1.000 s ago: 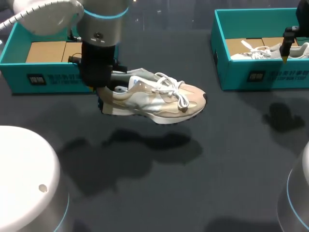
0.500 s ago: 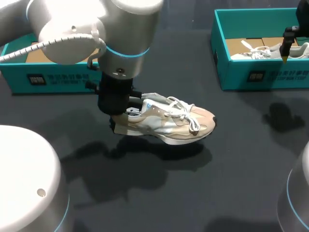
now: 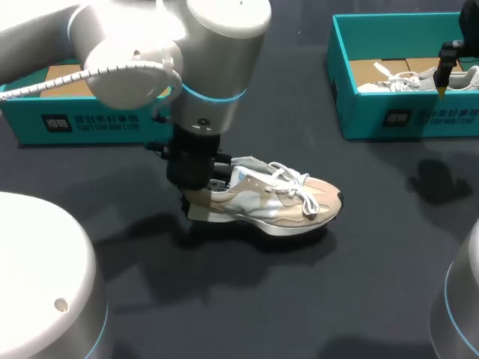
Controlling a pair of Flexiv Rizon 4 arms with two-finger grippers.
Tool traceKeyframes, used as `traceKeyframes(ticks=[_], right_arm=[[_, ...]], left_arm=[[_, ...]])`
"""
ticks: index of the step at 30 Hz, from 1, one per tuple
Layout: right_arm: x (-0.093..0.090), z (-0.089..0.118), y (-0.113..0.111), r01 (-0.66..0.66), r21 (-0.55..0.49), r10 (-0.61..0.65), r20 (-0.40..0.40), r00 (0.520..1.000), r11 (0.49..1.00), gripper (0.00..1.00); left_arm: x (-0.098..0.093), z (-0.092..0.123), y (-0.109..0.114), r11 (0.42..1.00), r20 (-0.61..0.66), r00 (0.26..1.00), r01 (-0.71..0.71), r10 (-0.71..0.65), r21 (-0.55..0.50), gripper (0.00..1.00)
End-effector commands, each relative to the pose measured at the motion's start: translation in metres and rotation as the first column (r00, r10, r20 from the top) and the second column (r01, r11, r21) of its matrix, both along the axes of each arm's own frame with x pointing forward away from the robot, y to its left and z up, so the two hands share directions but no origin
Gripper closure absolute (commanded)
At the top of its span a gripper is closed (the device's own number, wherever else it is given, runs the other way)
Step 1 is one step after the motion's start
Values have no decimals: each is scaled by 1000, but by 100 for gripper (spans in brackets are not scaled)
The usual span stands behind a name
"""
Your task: Take the shoe out of the shoebox, open the shoe tongue, remove and reinsert the insole, then place the shoe into the shoebox
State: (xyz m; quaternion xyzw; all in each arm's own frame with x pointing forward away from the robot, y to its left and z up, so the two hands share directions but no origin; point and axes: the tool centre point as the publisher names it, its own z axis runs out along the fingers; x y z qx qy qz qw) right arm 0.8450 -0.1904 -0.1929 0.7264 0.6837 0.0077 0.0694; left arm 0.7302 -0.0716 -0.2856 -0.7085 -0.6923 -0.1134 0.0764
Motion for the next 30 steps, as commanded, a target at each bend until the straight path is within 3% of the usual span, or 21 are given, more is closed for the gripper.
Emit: traceKeyframes(ticks=[1, 13, 30], right_arm=[[0, 0, 0, 0, 0, 0, 0, 1000, 1000, 0], [0, 0, 0, 0, 0, 0, 0, 1000, 1000, 0], [0, 0, 0, 0, 0, 0, 0, 1000, 1000, 0]], left_arm=[[2, -28, -26, 1000, -2, 1000, -5, 5, 27, 100], [-4, -62, -53, 1000, 9, 1000, 19, -19, 4, 100], [1, -90, -61, 999, 5, 1000, 30, -30, -11, 100]])
